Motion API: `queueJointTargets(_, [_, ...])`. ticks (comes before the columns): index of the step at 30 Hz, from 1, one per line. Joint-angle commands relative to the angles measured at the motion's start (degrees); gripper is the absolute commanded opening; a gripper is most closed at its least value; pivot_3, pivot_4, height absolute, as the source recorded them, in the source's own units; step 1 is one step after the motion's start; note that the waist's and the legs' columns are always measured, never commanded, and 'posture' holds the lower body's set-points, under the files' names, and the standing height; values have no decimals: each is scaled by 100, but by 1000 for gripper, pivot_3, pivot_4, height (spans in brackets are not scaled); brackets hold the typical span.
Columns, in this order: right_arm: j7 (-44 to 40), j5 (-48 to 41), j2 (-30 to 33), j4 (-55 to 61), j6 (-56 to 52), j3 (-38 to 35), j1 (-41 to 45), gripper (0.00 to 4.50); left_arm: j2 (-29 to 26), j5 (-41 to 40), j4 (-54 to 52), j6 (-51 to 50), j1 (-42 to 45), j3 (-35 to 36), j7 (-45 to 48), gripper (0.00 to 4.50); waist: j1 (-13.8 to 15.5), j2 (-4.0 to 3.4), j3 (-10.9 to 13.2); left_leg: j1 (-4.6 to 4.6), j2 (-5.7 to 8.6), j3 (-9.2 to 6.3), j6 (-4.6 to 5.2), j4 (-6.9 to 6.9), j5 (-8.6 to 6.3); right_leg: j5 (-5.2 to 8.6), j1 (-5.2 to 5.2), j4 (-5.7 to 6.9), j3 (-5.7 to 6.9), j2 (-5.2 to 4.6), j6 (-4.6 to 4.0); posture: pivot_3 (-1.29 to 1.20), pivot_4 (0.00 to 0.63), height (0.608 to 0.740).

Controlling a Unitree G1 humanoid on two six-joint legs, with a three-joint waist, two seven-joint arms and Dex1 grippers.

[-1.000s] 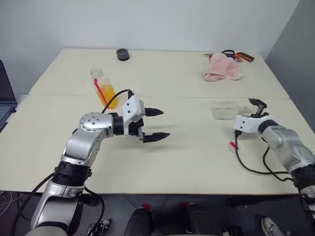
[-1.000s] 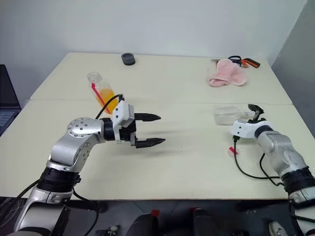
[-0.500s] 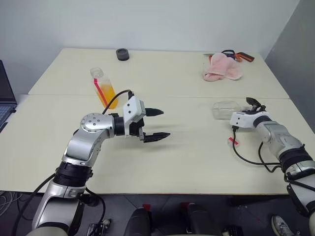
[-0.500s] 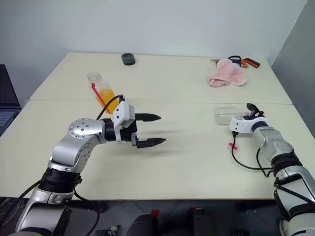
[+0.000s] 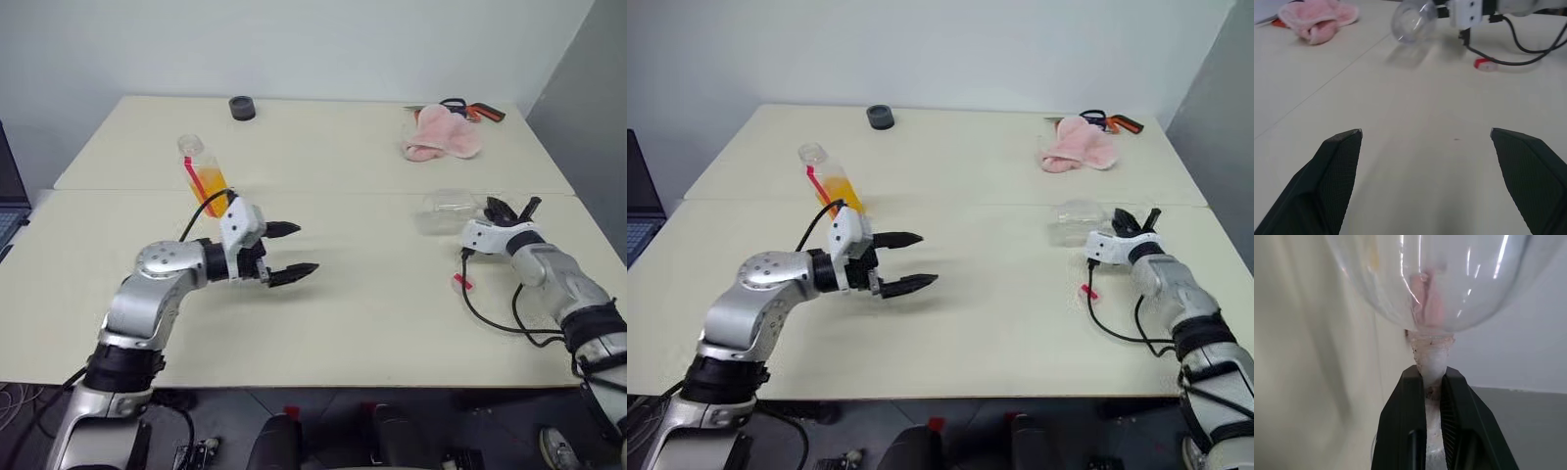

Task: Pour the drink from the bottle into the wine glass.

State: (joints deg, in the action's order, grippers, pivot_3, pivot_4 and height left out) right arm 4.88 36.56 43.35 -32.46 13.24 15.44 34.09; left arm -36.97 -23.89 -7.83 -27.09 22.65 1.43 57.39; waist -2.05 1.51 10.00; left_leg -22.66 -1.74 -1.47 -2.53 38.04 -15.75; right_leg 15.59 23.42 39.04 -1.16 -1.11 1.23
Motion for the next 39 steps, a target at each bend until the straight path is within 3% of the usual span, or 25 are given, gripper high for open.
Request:
queueJointTargets(1, [-478, -1128, -547, 1493, -65, -552, -286, 109, -150, -318, -458, -295, -215, 543, -278, 4500, -9, 2, -1, 0, 0, -1, 0, 1, 0, 0, 0, 2, 1, 0, 0, 0, 150, 740])
queueJointTargets(4, [-1047, -2580, -1920, 2059, -339, -699, -524, 109, -254, -440, -664, -488, -461, 827, -478, 4500, -48, 3, -2, 14, -9, -5, 0, 1, 0, 0, -10, 6, 2, 6, 0, 0, 150, 740])
queueJointTargets(6, [-1413, -3154, -2737, 2007, -526, -631, -504, 109, -324, -551, -805, -641, -534, 979, -585, 4500, -44, -2, 2, 19, -14, -12, 0, 0, 0, -1, -14, 10, 8, 9, -1, 0, 150, 740])
queueJointTargets(9, [-1939, -3631, -3473, 1595, -645, -575, -293, 109, -445, -671, -946, -810, -592, 1166, -685, 4500, 17, -3, 2, 13, -6, -15, -1, 4, 1, -1, -13, 11, 13, 3, -1, 0, 150, 740])
queueJointTargets(19, [-2383, -3761, -4003, -271, -119, -725, 395, 109, -719, -793, -1086, -891, -777, 1493, -799, 4500, 29, -3, 2, 11, 1, -15, -1, 0, 1, -2, -12, 1, 17, -2, 0, 0, 150, 740])
queueJointTargets(29, [-2685, -3720, -4105, -930, 187, -714, 429, 109, -849, -856, -1141, -906, -529, 1404, -784, 4500, 13, -2, 1, 19, -1, -6, -1, -3, 1, -2, -13, 5, 9, -1, 0, 0, 150, 740])
queueJointTargets(30, [-2697, -3725, -4116, -951, 190, -732, 447, 851, -851, -855, -1137, -906, -495, 1394, -782, 4500, 11, -2, 1, 20, -2, -7, -1, -3, 1, -2, -13, 5, 9, 0, 0, 0, 150, 740])
queueJointTargets(39, [-3093, -3871, -4120, -856, -108, -816, 457, 3773, -778, -836, -1064, -799, -242, 1280, -783, 4500, 12, -4, 3, 19, -2, -6, -1, -4, 1, -2, -12, 4, 9, 1, 0, 0, 150, 740])
